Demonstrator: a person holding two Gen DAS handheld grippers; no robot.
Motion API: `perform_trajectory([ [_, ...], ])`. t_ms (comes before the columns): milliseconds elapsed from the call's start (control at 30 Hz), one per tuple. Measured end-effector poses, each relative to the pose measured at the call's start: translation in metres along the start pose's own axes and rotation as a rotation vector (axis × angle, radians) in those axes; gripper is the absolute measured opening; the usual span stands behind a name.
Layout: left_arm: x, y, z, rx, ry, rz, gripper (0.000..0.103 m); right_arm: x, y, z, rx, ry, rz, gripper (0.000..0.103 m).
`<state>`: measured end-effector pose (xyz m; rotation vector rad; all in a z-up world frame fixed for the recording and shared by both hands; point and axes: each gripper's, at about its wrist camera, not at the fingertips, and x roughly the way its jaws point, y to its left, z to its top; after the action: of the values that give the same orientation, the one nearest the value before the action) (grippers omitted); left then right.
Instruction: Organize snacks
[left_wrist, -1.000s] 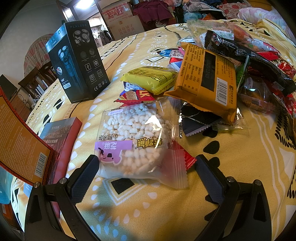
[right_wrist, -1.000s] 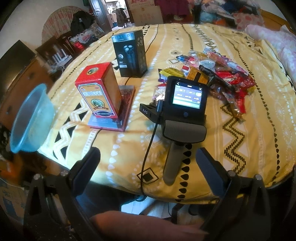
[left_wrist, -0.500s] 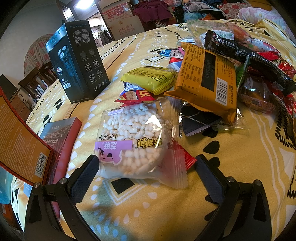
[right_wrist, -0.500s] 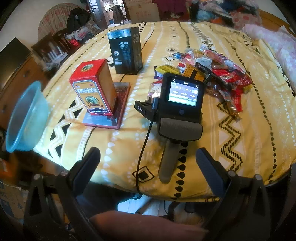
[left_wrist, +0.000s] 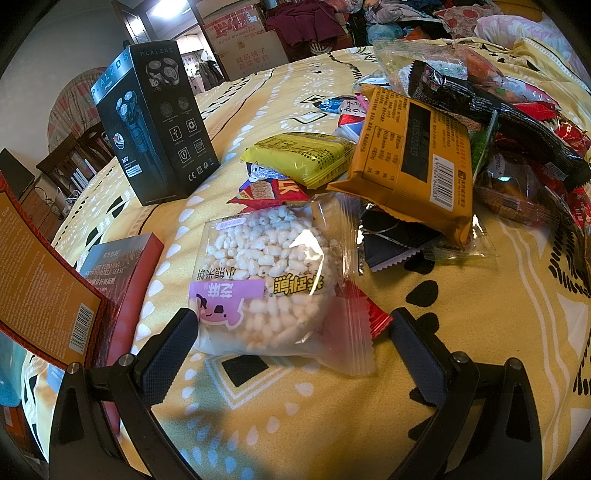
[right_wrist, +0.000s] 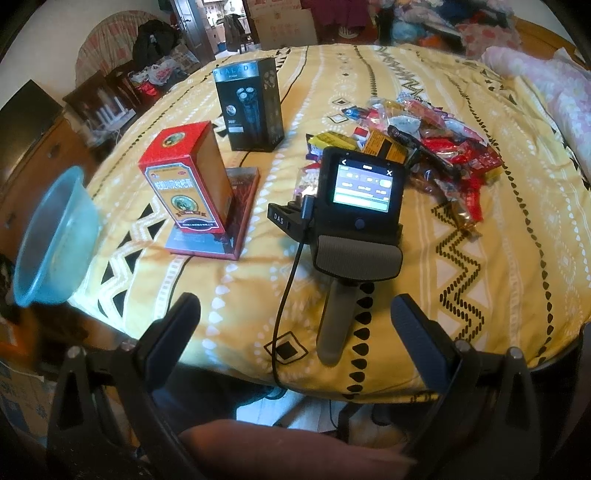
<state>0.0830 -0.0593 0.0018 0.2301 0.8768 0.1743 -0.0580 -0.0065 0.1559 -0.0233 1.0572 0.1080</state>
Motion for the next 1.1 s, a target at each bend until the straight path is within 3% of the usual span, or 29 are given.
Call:
perform_trajectory([
  [533, -0.0001, 0.0001, 0.0001, 0.000, 0.000, 0.000, 0.103, -0.0077, -0.0026, -0.0025, 0.018, -0.040, 0.039, 0.103],
  [1100, 0.0000, 0.0001, 0.0001, 0.000, 0.001, 0.000, 0.103, -0.0013, -0.0042, -0.0026, 0.020, -0.010, 0.041, 0.103],
])
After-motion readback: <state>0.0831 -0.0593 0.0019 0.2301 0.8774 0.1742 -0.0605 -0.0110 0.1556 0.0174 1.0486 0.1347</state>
